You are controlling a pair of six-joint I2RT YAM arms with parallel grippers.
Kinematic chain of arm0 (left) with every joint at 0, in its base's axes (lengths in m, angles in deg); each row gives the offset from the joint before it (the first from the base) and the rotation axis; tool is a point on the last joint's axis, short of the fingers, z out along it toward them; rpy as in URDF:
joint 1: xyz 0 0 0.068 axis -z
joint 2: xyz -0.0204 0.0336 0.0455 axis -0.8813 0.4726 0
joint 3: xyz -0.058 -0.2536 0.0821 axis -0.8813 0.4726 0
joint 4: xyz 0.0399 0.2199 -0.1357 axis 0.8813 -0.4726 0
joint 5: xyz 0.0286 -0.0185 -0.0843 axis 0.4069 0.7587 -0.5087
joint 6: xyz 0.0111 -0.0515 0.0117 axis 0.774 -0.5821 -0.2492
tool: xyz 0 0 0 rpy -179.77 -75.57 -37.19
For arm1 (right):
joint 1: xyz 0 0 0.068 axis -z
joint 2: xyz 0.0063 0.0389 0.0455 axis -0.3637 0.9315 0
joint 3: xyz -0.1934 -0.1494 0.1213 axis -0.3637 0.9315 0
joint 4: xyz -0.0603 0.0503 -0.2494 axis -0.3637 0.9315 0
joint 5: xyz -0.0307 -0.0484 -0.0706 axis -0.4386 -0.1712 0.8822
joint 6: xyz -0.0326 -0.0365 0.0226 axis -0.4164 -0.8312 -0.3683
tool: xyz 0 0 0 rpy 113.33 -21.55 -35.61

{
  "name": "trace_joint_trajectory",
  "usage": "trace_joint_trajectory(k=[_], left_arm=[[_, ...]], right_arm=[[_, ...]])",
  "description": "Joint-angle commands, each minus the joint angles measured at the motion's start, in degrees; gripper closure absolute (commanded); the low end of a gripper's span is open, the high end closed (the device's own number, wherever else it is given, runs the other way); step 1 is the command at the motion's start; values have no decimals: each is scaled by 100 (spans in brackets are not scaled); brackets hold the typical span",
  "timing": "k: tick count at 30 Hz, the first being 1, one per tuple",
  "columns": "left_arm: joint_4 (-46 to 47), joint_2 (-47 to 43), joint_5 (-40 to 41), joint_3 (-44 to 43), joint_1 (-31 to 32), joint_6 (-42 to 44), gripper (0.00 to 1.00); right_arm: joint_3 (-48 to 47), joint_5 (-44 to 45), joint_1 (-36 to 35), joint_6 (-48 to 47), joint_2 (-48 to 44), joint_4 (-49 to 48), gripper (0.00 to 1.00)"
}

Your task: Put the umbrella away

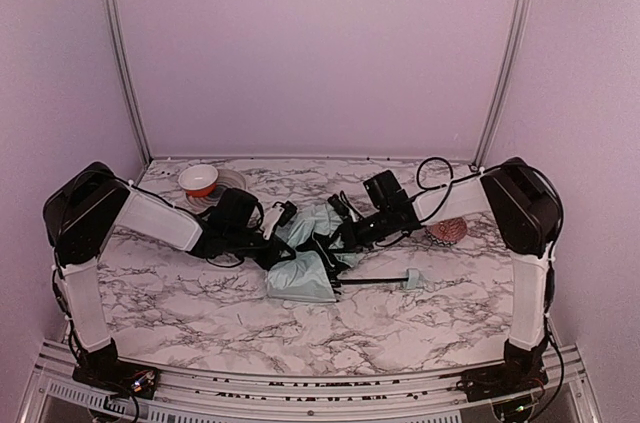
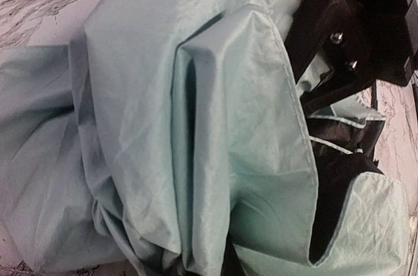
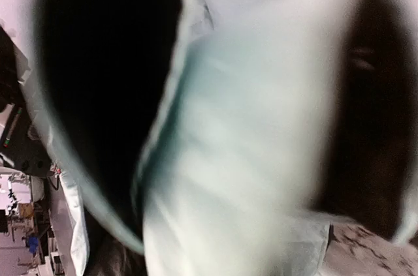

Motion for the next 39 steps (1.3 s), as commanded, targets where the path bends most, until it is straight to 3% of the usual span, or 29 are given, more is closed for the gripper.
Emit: trace_joint_trajectory(k=[1,8,14,15,16,17,18,30,34,39], left_arm=[[-329,299,217,168,15,-97,100],[-395,400,71,111,15,-115,100],[-551,454,99,11,15,-37,100],[-585,464,102,-8,11,-21,100],[-641,473,107,-33,15,-5,100],[-719,488,118,-61,15,25,100],[-798,505,132,-98,15,59,100],[-1019,493,138,-221,15,197,100],[-1065,503,110,-262,15,229,100],[-1312,553,48,-382,15,375,100]], right_arm=[[119,941,261,-416,-1060,19,92],[615,2730,-892,-3125,-2387,551,66],[1012,3349,-2048,-4664,-2627,439,43],[1022,3401,-2177,-4820,-2571,421,33],[989,3513,-2291,-4939,-2507,414,14],[933,3639,-2373,-5031,-2411,416,2],[852,3777,-2437,-5116,-2300,466,1],[287,5010,-2526,-5860,-1038,1266,5],[4,5420,-2527,-5861,-652,1575,13],[-112,5215,-2522,-5743,-442,1869,28]])
